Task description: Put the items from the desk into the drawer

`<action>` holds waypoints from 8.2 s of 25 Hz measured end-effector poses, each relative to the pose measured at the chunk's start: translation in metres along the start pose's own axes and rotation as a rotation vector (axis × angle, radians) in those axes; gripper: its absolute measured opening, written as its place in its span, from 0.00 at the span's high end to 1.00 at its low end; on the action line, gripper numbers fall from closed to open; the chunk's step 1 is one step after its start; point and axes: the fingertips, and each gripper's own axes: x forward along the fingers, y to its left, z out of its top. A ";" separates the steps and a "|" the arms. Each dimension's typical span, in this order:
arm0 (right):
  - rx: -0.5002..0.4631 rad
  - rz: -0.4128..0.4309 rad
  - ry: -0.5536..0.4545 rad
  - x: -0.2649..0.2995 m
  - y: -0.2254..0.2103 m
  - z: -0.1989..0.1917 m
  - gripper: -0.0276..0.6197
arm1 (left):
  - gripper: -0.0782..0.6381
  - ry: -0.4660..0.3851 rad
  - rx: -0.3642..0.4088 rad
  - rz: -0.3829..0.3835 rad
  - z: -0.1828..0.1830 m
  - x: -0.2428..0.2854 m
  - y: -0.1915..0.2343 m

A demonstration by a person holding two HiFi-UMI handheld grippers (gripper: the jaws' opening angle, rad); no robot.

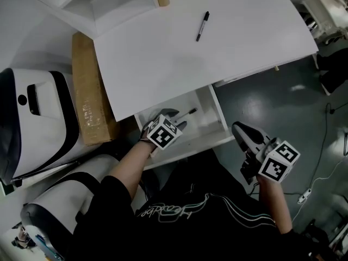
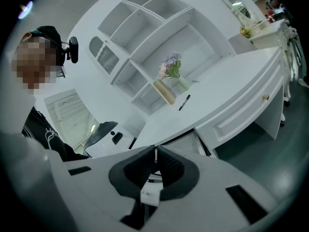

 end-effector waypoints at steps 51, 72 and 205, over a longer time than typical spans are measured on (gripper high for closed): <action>-0.053 0.029 -0.096 -0.005 -0.060 0.133 0.89 | 0.62 -0.426 -0.236 0.306 0.317 -0.122 0.114; 0.016 -0.027 -0.095 -0.014 -0.115 0.139 0.89 | 0.80 -0.193 -0.366 0.351 0.315 -0.030 0.185; -0.500 0.245 -0.116 -0.017 0.307 -0.002 0.89 | 0.85 -0.897 -0.263 0.179 0.037 -0.443 -0.149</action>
